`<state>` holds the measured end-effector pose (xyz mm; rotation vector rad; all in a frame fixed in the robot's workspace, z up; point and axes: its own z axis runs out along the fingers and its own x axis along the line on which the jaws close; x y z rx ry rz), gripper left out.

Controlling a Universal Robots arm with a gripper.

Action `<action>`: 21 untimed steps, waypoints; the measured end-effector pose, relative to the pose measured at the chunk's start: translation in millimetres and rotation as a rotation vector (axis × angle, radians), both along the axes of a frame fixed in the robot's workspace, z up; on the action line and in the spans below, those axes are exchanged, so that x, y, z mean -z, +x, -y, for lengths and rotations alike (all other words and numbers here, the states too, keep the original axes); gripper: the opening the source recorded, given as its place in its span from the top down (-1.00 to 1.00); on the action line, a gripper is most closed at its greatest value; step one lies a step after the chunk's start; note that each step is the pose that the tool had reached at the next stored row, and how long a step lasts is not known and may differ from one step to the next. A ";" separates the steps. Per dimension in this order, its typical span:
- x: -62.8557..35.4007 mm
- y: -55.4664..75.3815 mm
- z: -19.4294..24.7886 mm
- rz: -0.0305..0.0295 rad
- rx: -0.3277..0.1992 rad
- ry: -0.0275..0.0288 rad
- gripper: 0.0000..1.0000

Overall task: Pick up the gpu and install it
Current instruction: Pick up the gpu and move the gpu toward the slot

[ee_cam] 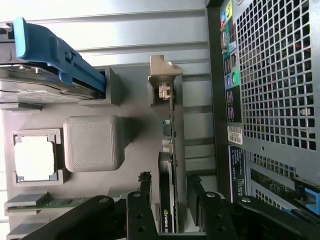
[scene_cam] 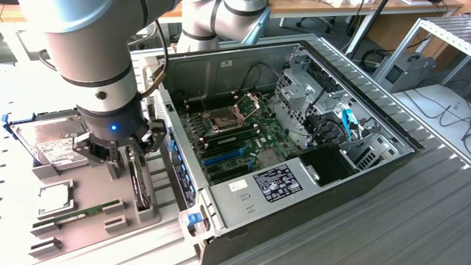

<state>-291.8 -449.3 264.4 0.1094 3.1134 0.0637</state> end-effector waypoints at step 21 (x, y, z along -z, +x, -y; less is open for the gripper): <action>20.5 -0.6 -5.9 -0.0001 0.000 -0.0021 0.16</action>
